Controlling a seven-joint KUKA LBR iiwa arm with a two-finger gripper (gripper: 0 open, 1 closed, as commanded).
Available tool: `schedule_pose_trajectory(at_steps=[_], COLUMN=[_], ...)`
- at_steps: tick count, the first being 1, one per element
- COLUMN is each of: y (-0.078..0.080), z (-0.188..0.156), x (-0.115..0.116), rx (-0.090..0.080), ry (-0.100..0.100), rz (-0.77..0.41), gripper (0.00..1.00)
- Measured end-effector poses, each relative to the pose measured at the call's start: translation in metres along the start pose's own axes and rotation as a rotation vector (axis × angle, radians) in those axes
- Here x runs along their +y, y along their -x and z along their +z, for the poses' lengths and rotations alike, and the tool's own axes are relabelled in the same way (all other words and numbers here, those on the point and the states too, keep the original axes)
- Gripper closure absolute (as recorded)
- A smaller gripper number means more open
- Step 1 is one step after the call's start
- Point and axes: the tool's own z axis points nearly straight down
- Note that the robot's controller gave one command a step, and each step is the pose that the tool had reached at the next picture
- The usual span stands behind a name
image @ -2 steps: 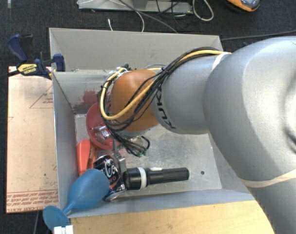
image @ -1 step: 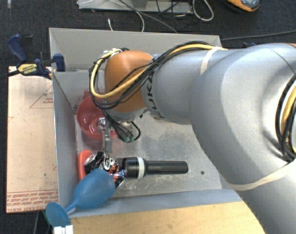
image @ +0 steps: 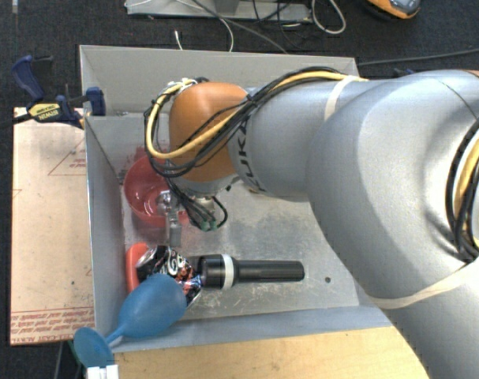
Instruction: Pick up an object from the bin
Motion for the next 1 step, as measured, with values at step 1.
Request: schedule_pose_trajectory(at_steps=[1], y=[0.0026], z=[0.0005], x=[0.007], rx=[0.007], ry=[0.003], rz=[0.026], gripper=[1.0])
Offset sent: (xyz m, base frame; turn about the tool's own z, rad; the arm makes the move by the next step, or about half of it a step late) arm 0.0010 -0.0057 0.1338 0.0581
